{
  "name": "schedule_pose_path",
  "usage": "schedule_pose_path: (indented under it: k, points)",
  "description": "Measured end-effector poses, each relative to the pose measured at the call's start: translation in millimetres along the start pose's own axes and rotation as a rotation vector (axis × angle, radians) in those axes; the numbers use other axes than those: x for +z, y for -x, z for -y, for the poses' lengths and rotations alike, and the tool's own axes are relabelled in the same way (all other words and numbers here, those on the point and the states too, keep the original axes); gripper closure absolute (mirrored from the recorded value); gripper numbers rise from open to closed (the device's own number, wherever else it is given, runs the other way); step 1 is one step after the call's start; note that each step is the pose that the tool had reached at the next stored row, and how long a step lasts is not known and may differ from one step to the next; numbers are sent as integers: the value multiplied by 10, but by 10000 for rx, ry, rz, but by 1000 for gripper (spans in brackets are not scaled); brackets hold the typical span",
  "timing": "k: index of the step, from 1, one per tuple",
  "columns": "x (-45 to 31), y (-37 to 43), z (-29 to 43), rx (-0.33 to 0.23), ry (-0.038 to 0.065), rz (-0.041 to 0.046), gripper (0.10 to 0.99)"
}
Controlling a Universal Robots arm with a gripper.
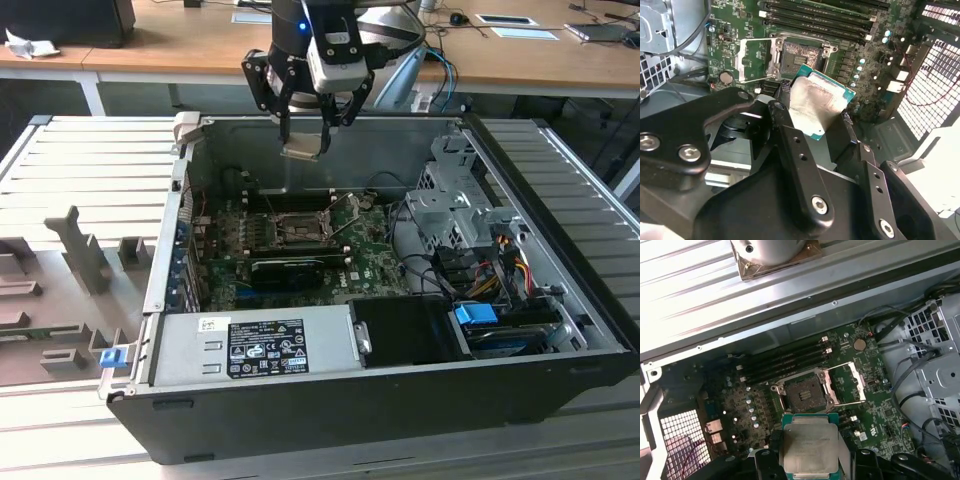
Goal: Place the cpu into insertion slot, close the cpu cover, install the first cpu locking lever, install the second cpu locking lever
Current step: 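Place the cpu into insertion slot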
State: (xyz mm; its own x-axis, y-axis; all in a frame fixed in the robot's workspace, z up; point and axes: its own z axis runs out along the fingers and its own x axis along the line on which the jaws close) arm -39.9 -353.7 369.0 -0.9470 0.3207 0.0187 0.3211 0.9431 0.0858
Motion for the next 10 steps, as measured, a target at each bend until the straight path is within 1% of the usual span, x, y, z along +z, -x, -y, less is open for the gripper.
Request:
schedule_pose_path:
  k: [2, 4, 6, 10]
  points:
    - [3, 0, 0, 433, 9, 38, 557]
    - [6, 0, 0, 656, 13, 58, 557]
    - [10, 0, 0, 1070, 21, 93, 557]
    - [17, 0, 1, 1521, 28, 132, 557]
